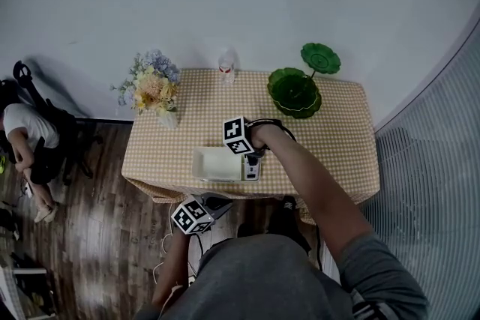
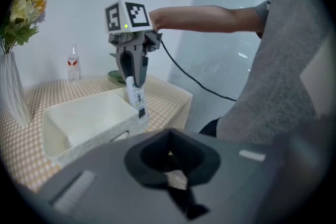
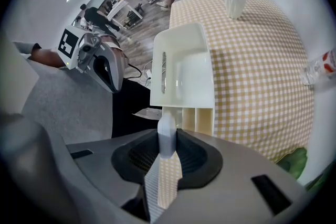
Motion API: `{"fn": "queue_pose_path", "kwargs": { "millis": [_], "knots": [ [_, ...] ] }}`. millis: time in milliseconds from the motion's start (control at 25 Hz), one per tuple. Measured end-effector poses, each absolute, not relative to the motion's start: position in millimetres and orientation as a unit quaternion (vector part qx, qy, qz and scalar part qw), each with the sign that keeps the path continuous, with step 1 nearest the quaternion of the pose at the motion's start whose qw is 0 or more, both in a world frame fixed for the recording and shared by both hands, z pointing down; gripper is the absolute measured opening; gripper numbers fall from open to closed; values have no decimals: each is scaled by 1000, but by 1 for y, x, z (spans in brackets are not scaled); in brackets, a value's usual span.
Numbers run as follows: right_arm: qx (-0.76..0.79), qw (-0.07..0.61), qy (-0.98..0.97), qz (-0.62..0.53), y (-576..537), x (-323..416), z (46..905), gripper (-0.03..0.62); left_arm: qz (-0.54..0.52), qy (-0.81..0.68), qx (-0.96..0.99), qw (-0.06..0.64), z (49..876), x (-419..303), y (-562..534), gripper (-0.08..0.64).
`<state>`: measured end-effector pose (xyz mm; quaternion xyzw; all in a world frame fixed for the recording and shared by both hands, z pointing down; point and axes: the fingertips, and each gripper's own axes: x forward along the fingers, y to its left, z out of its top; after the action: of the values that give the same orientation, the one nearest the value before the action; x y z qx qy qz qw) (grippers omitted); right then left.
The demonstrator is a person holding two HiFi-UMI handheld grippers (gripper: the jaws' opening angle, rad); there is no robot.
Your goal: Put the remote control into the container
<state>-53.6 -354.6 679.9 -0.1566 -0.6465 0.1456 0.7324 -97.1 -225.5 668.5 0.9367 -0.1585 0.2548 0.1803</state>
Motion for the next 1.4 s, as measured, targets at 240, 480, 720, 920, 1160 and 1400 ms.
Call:
{"fn": "queue_pose_path", "kwargs": {
  "millis": [240,480,720,920,1160,1400],
  "knots": [
    [-152,725,-654,155,-350,-57,695,106,271,-143,933,188,679,-96,-218,0],
    [-144,727,-652,162,-347,-53,709,106,271,-133,933,198,681,-91,-214,0],
    [-142,724,-654,167,-348,-52,712,106,268,-129,933,200,682,-87,-214,0],
    [-146,723,-653,170,-349,-52,712,106,267,-127,933,205,683,-87,-216,0],
    [-152,724,-653,161,-350,-53,715,106,264,-123,934,207,684,-86,-216,0],
    [-151,729,-651,148,-352,-54,713,106,267,-113,934,209,683,-87,-218,0]
  ]
}}
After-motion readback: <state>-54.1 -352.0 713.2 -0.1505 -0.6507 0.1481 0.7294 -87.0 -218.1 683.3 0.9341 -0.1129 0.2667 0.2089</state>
